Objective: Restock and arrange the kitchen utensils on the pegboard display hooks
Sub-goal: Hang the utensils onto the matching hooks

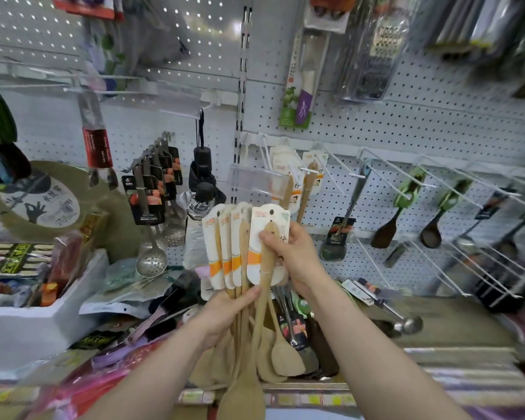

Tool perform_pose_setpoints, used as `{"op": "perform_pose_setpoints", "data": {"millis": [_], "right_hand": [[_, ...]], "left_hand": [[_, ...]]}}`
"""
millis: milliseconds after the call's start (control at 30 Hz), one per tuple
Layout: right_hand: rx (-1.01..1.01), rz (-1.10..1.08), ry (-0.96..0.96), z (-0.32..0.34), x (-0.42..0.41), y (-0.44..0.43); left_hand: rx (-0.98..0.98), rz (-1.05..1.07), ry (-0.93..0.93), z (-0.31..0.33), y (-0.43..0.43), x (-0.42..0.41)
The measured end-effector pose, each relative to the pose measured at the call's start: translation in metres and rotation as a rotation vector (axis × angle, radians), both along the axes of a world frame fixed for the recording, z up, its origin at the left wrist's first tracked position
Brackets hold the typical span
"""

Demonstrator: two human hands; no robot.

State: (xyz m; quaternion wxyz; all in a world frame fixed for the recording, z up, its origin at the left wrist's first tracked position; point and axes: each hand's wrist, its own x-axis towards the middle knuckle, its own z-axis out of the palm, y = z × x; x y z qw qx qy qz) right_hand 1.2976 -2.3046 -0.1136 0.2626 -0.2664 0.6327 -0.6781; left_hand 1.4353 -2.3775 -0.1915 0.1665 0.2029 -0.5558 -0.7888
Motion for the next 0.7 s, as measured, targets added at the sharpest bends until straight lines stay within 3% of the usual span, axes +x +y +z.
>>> {"op": "perform_pose_setpoints", "data": {"millis": [300, 700], "right_hand": [[-0.071, -0.179, 0.065, 0.029, -0.039, 0.016], [-0.027, -0.066, 0.162, 0.036, -0.074, -0.013]], "left_hand": [[-0.139, 0.147, -0.051, 0.002, -0.013, 0.01], [-0.196, 0.211, -0.092, 0.003, -0.023, 0.001]]}}
